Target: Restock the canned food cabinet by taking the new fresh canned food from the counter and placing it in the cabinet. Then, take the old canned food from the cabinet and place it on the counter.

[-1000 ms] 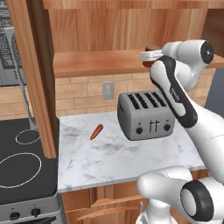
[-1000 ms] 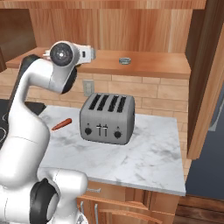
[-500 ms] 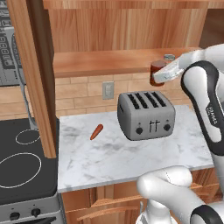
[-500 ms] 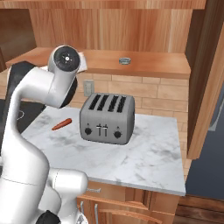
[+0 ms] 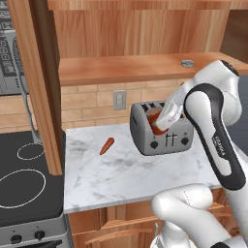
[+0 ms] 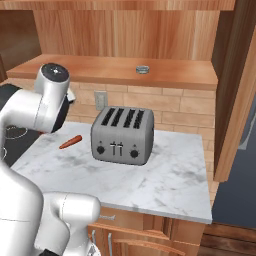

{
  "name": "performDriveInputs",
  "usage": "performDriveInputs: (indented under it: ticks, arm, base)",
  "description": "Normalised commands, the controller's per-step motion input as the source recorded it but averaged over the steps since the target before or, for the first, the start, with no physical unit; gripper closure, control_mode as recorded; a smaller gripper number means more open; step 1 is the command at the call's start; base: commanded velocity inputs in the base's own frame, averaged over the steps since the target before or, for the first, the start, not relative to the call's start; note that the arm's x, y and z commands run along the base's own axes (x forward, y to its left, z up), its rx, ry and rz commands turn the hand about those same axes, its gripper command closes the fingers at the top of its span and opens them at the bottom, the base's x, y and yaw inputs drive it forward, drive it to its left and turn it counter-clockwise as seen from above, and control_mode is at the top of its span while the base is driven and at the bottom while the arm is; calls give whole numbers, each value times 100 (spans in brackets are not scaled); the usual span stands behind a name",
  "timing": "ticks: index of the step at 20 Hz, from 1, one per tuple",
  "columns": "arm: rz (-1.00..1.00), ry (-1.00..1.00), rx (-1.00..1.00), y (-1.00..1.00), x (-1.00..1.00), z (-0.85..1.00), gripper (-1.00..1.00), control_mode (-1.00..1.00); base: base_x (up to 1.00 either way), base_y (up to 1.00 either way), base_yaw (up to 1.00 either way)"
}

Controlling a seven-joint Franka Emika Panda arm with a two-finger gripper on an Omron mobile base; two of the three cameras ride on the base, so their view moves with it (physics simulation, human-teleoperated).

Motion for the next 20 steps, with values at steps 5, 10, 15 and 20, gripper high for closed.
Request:
performDriveInputs:
  ticks: [5, 10, 15, 20]
  arm:
    - [3, 21, -16, 100, 8, -100, 100, -100]
    - [-2, 17, -1, 81, 38, -100, 100, -100]
    - [-10, 16, 0, 40, 59, -100, 100, -100]
    - [-11, 1, 0, 39, 71, -75, 100, -100]
  base:
    - [0, 0, 0]
    - [0, 0, 0]
    - [0, 0, 0]
    - [0, 0, 0]
